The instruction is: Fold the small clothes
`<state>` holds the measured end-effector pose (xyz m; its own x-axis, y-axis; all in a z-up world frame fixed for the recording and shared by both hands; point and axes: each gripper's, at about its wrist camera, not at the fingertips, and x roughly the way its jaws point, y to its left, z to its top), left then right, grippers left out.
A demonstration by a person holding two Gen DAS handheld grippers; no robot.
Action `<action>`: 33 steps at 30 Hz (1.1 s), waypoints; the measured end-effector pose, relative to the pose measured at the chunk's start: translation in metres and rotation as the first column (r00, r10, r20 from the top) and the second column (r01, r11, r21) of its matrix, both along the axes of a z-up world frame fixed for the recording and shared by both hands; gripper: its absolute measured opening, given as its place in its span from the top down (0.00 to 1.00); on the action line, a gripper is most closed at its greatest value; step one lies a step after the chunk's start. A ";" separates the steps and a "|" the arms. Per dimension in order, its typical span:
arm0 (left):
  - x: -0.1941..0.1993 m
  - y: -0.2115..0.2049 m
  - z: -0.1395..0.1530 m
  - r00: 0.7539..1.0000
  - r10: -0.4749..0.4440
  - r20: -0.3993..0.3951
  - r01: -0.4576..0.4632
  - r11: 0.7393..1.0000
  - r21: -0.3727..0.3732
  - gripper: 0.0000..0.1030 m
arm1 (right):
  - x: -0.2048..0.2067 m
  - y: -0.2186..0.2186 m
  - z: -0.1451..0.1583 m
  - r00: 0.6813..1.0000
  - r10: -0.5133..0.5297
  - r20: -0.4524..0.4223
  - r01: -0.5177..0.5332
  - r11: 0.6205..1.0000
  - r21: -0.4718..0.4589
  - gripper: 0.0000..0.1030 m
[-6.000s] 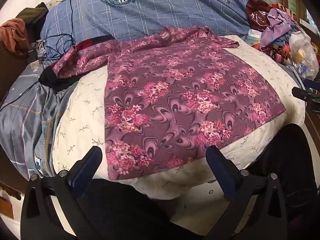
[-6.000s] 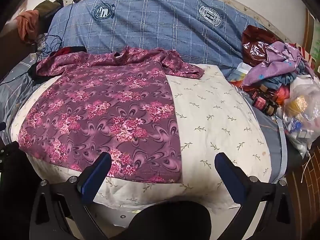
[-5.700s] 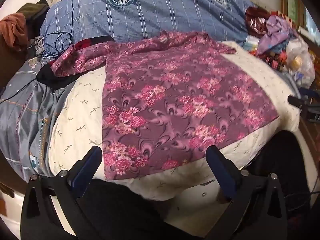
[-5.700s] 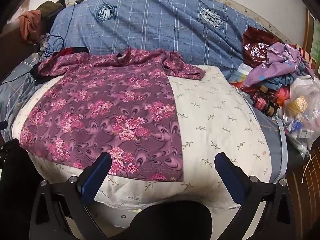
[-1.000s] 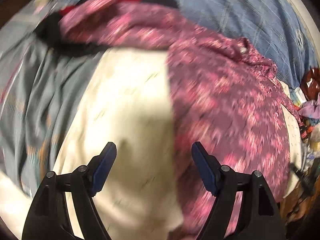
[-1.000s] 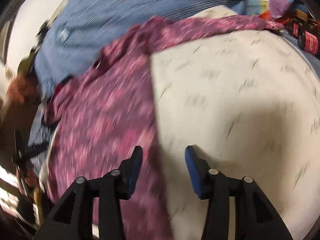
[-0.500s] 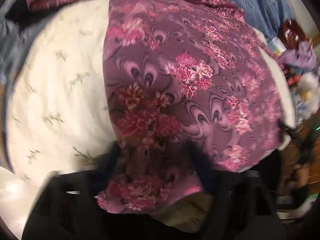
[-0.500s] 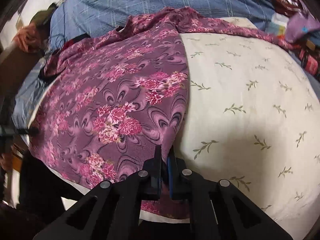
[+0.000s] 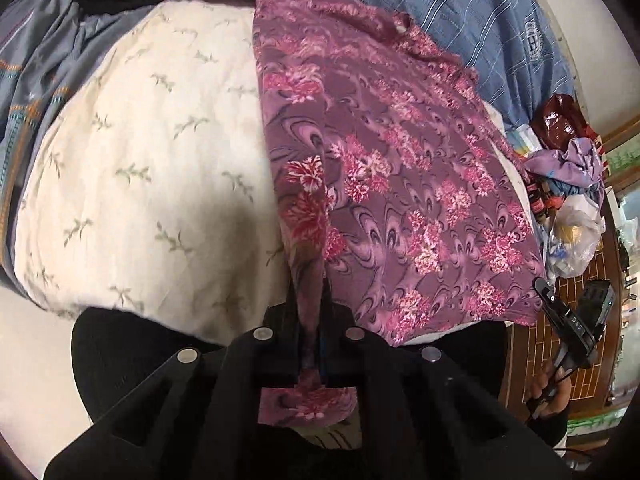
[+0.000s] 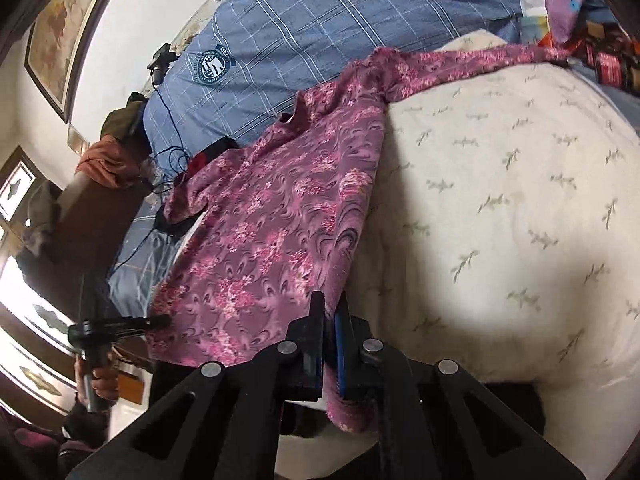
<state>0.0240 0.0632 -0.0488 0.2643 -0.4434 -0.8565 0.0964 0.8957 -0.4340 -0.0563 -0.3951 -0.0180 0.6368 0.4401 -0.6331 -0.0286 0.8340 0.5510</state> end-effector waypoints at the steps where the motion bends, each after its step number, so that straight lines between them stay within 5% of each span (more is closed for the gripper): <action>1: 0.006 0.001 -0.001 1.000 0.000 -0.008 0.000 1.000 0.016 0.96 | 0.000 -0.002 -0.003 1.000 -0.005 -0.012 0.005 1.000 0.005 0.97; 7: 0.025 0.011 -0.020 0.995 -0.010 -0.098 0.020 0.995 0.101 0.96 | 0.002 -0.027 -0.042 0.985 -0.089 -0.145 0.092 0.996 0.020 0.96; 10: 0.029 0.008 0.004 0.998 -0.061 -0.024 0.063 0.995 0.074 0.95 | 0.009 -0.038 -0.043 0.977 -0.129 -0.170 0.128 0.992 -0.015 0.90; 13: 0.041 -0.009 0.050 0.982 -0.126 0.143 0.112 0.988 0.104 0.70 | 0.020 -0.066 -0.019 0.975 -0.198 -0.102 0.198 0.980 -0.009 0.85; 15: 0.059 -0.024 0.072 0.963 -0.142 0.228 0.120 0.987 0.106 0.17 | 0.036 -0.100 0.005 0.955 -0.293 -0.040 0.293 0.956 -0.002 0.69; 17: 0.082 -0.039 0.081 0.942 -0.144 0.303 0.117 0.987 0.107 0.15 | 0.059 -0.135 0.021 0.919 -0.394 0.016 0.394 0.919 0.022 0.51; 22: 0.182 -0.090 0.059 0.940 -0.112 0.323 0.077 0.990 0.120 0.15 | 0.134 -0.213 0.022 0.807 -0.589 0.033 0.587 0.807 0.065 0.44; 27: 0.264 -0.126 0.021 0.964 -0.052 0.262 0.029 0.996 0.088 0.16 | 0.216 -0.273 -0.017 0.708 -0.703 -0.073 0.705 0.695 0.143 0.44; 31: 0.295 -0.136 0.012 0.962 -0.016 0.274 -0.011 0.995 0.097 0.15 | 0.260 -0.283 -0.034 0.689 -0.720 -0.084 0.725 0.681 0.104 0.46; 33: 0.309 -0.134 0.013 0.958 0.003 0.285 -0.038 0.992 0.118 0.15 | 0.276 -0.279 -0.023 0.733 -0.680 -0.025 0.680 0.732 0.038 0.90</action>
